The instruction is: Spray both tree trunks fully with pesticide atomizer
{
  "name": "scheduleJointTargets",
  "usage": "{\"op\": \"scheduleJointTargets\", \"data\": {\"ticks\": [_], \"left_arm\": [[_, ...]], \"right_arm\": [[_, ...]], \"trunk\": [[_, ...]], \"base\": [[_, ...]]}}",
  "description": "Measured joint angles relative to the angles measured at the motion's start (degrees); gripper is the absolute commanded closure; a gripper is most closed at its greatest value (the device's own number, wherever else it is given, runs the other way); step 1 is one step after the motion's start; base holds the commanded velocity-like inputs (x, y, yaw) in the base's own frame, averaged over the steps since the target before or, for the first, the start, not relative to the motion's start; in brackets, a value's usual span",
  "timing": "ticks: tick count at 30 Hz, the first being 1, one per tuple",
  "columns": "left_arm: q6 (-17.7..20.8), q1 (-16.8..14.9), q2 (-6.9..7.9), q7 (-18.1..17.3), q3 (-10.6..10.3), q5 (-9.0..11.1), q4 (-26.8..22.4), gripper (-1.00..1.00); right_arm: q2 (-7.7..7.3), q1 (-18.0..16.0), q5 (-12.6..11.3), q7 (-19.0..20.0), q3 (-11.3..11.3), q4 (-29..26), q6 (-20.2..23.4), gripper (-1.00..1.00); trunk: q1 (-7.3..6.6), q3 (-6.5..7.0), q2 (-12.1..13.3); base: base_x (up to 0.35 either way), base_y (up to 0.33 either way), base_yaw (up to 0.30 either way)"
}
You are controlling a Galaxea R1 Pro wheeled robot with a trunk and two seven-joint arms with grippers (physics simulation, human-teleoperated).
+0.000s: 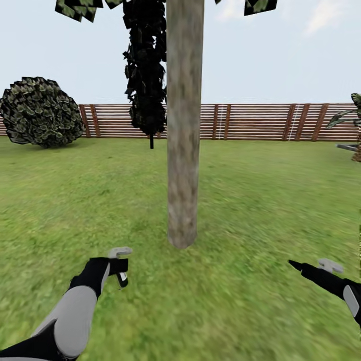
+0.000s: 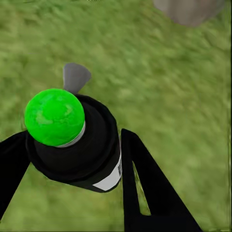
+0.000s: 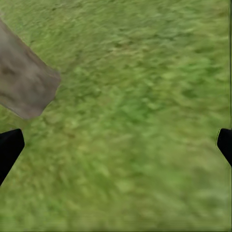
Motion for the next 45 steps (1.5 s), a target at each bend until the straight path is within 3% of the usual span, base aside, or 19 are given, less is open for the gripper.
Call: {"op": "scheduleJointTargets", "data": {"ticks": [4, 8, 9, 11, 13, 14, 17, 19, 25, 28, 32, 36, 45], "left_arm": [[1.95, -0.30, 0.58, -4.24, -7.38, -0.14, -0.06, 1.00], [3.87, -0.65, 1.62, -9.39, -10.33, -0.19, -0.20, 1.00], [4.41, -1.68, 1.94, -12.47, -12.69, -0.40, -0.25, 1.00], [4.50, -2.14, 2.57, -13.20, -15.32, -2.27, -0.19, 1.00], [4.55, -2.28, 3.22, -13.35, -16.55, -3.31, -0.09, 1.00], [4.52, -2.34, 4.35, -13.44, -17.09, -4.08, -0.01, 1.00], [4.87, -2.38, 6.26, -14.87, -17.37, -3.93, 0.06, 1.00], [4.94, -2.39, 6.82, -18.10, -17.42, -3.81, 0.04, 1.00], [5.13, -2.39, 6.87, -27.24, -17.42, -3.55, 0.00, 1.00], [6.49, -2.39, 5.67, -28.42, -17.45, -3.46, -0.04, 1.00], [16.74, -3.30, 3.50, -28.73, -17.56, -3.56, -0.16, 1.00], [21.85, -6.46, 2.70, -28.70, -17.62, -3.65, -0.25, 1.00], [22.78, -8.34, 2.18, -28.76, -17.80, -3.82, -4.18, 1.00]], "right_arm": [[-0.12, 0.00, -0.04, 0.03, -0.09, -0.14, 0.75, -1.00], [-0.17, 0.00, 0.01, 0.08, -0.16, -0.22, 0.87, -1.00], [-0.18, 0.00, 0.00, 0.29, -0.15, -0.29, 0.90, -1.00], [-0.19, 0.00, -0.02, 0.36, -0.16, -0.33, 0.90, -1.00], [-0.23, 0.00, -0.02, 0.38, -0.18, -0.34, 0.90, -1.00], [-0.25, 0.00, -0.01, 0.38, -0.19, -0.34, 0.90, -1.00], [-0.24, 0.00, -0.03, 0.39, -0.19, -0.34, 0.90, -1.00], [-0.21, 0.00, -0.01, 0.39, -0.16, -0.34, 0.90, -1.00], [-0.19, 0.00, 0.03, 0.41, -0.11, -0.34, 0.94, -1.00], [-0.19, 0.00, 0.03, 0.45, -0.11, -0.34, 0.97, -1.00], [-0.20, 0.00, 0.03, 0.47, -0.11, -0.35, 0.99, -1.00], [-0.26, 0.00, 0.03, 0.48, -0.10, -0.35, 1.12, -1.00], [-0.34, 0.00, 0.09, 0.48, -0.13, -0.34, 1.43, -1.00]], "trunk": [[0.00, 0.05, 0.00], [0.00, 0.07, 0.00], [0.00, 0.08, 0.00], [0.00, 0.07, 0.00], [0.00, 0.07, 0.00], [0.00, 0.07, 0.00], [0.00, 0.07, 0.00], [0.00, 0.07, 0.00], [0.00, 0.07, 0.00], [0.00, 0.07, 0.00], [0.00, 0.08, 0.00], [0.00, 0.08, 0.00], [0.00, 0.07, 0.00]], "base": [[0.330, 0.000, -0.183], [0.169, 0.000, -0.042], [0.014, 0.000, -0.003], [0.008, 0.000, -0.002], [0.003, 0.000, -0.001], [0.000, 0.000, 0.000], [0.000, 0.000, 0.000], [0.000, 0.000, 0.000], [0.000, 0.000, 0.000], [0.000, 0.000, 0.000], [0.000, 0.000, 0.000], [0.000, 0.000, -0.022], [0.043, 0.000, -0.235]]}}
